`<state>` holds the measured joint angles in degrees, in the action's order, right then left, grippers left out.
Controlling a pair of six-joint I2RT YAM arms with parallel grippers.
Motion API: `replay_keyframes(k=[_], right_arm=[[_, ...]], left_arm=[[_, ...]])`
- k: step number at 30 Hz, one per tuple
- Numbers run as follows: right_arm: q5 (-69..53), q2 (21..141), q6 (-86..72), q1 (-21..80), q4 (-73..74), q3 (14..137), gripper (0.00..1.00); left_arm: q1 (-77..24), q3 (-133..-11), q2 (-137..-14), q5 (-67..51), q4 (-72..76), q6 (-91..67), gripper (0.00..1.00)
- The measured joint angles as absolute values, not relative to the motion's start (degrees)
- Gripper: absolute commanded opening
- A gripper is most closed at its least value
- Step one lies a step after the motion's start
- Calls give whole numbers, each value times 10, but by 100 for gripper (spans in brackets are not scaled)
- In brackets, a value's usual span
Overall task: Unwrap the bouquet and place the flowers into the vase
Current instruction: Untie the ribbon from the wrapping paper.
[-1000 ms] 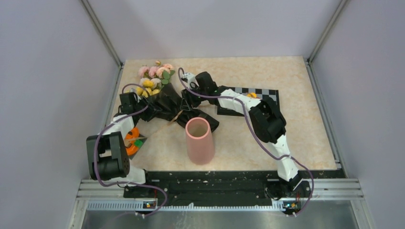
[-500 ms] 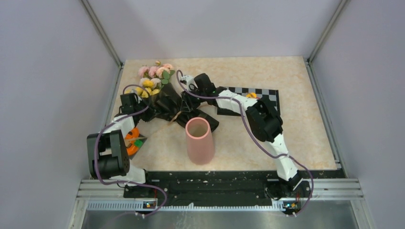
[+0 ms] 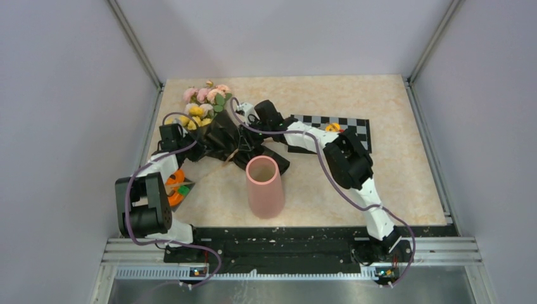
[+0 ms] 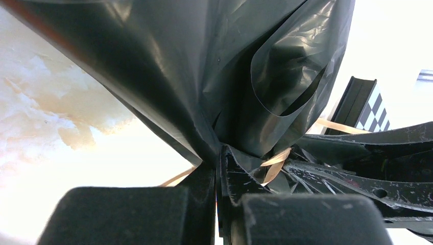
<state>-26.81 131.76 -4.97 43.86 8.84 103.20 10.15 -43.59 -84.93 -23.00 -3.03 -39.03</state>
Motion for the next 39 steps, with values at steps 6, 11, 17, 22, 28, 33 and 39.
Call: replay_keyframes(k=[6,11,17,22,28,33,39], right_arm=[[-268,1332,-50,439,77,1033,28],[-267,1337,-49,439,67,1032,5],[-232,1300,-73,443,-46,931,0],[-196,1253,-103,449,-133,843,0],[-181,1245,-140,450,-186,809,0],[-170,1237,-178,451,-224,781,0],[-157,1227,-214,453,-255,757,0]], left_arm=[[104,-436,-850,-230,-30,-390,0],[106,-436,-854,-230,-30,-390,0],[110,-436,-854,-233,-30,-390,0],[111,-435,-854,-245,-35,-390,0],[118,-427,-854,-251,-35,-390,0],[123,-423,-854,-258,-34,-390,0],[129,-415,-853,-264,-35,-391,0]])
